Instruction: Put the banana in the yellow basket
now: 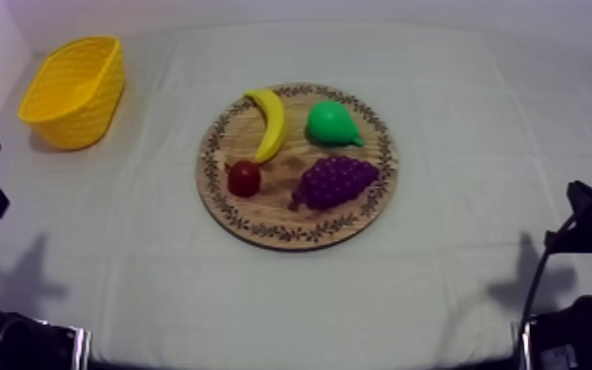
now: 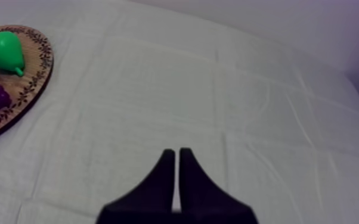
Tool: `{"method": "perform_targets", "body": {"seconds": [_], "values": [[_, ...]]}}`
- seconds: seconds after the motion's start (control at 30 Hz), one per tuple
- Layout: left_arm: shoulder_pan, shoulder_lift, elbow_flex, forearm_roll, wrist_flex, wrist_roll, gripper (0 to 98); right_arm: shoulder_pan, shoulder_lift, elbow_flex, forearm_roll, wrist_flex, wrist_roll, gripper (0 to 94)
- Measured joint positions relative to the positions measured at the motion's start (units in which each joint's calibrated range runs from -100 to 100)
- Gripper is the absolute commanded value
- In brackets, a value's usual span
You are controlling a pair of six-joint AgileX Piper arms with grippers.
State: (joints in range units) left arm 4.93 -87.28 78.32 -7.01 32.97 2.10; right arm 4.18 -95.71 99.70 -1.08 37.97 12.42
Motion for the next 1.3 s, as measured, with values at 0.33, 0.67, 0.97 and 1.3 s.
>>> {"method": "perform_targets", "body": {"seconds": [0.33,0.67,0.97,1.3], "values": [[4.2,26.3,-24.7,0.00,4.4,-1.3,0.0,0.0,0.0,0.0,0.0,0.0,0.0,0.6],[10.3,46.8,-42.9,0.21,9.5,0.6,0.0,0.0,0.0,0.0,0.0,0.0,0.0,0.6],[15.6,61.9,-52.2,-1.23,14.1,5.4,0.1,0.0,0.0,0.0,0.0,0.0,0.0,0.6],[19.2,73.5,-55.4,-2.70,17.7,10.1,15.0,0.0,0.0,0.0,0.0,0.0,0.0,0.6]]}}
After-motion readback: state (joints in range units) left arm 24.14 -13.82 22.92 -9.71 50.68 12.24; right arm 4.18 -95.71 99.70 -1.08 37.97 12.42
